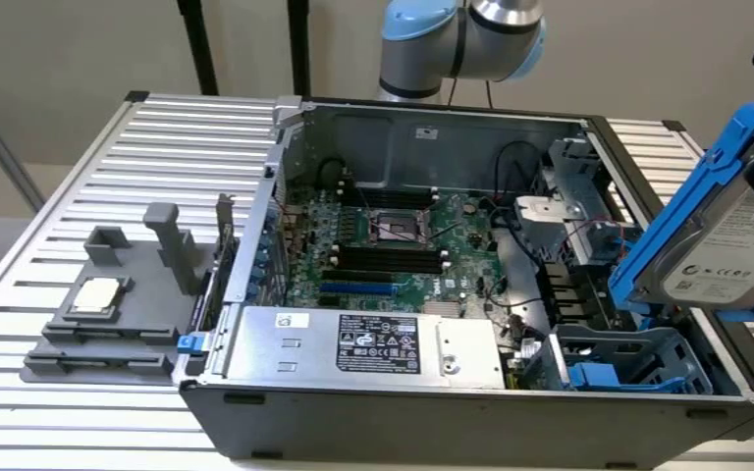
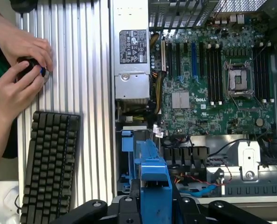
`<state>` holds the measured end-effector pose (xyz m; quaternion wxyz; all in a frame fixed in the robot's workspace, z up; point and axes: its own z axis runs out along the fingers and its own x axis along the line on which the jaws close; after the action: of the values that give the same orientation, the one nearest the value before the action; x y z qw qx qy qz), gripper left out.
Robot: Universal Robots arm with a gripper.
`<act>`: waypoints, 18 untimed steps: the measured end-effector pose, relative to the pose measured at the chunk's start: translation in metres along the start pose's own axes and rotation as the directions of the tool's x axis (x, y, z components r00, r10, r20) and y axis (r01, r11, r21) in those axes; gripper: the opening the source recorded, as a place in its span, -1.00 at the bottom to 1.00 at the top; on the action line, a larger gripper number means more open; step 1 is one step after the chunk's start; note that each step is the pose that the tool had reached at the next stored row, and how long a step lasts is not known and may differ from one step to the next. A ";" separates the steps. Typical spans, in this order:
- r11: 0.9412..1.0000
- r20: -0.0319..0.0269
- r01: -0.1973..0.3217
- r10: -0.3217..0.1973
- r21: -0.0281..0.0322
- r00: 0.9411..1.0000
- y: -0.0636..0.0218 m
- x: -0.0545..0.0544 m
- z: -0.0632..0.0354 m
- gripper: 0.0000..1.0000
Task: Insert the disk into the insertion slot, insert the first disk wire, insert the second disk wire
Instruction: 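Insert the disk into the insertion slot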
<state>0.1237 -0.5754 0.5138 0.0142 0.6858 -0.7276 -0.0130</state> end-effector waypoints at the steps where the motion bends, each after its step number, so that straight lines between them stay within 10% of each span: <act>1: 1.000 0.002 0.000 0.000 0.000 1.000 -0.0002 0.003 0.0016 -0.36; 18: 0.999 0.035 0.050 -0.050 -0.001 0.998 0.0103 0.026 0.0306 -0.36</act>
<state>0.1107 -0.6004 0.4837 0.0020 0.7035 -0.7103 -0.0261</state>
